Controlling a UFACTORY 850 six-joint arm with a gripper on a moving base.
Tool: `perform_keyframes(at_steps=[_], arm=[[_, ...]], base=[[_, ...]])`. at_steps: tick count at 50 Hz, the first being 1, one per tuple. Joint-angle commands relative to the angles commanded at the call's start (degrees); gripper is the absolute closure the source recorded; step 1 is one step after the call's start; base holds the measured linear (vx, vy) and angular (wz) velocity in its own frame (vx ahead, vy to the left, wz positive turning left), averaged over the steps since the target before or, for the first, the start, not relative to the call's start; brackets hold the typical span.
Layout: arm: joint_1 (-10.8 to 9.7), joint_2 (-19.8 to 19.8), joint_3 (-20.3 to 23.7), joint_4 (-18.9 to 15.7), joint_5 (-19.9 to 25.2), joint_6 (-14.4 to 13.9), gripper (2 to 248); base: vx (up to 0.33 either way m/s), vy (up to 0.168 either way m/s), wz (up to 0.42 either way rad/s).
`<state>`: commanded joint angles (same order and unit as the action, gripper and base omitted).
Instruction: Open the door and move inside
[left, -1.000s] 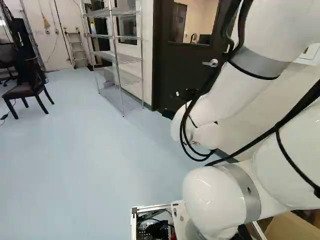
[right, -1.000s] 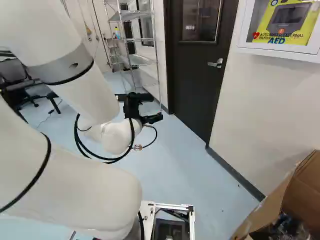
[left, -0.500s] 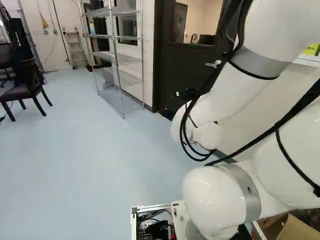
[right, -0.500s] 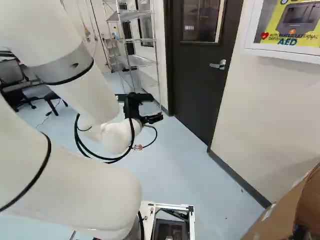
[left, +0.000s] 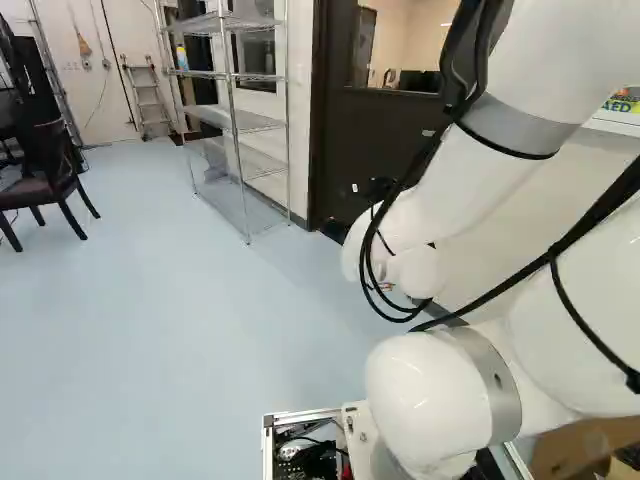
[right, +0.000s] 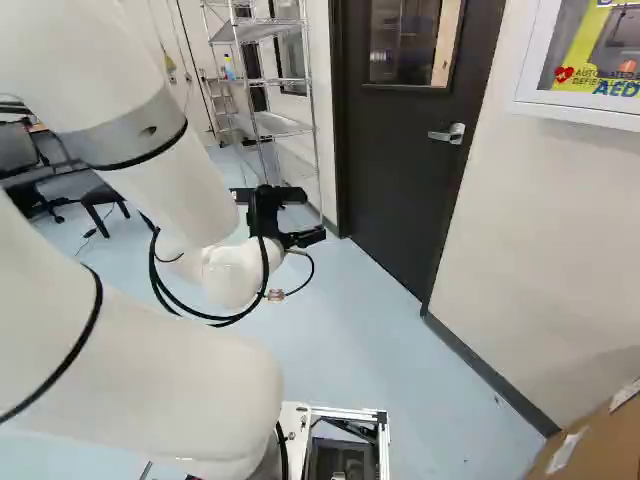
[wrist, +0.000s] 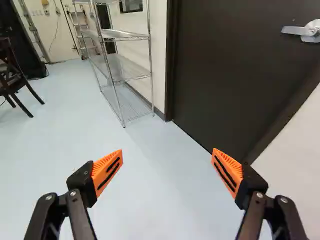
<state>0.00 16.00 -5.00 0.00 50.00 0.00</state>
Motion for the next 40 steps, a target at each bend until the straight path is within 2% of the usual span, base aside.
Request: perform_keyframes(at_steps=[30, 40], arm=[[0.0, 0.0, 0.0, 0.0, 0.0, 0.0, 3], [0.0, 0.0, 0.0, 0.0, 0.0, 0.0, 3]], base=[[0.216, 0.092, -0.028], [0.217, 0.089, -0.217]])
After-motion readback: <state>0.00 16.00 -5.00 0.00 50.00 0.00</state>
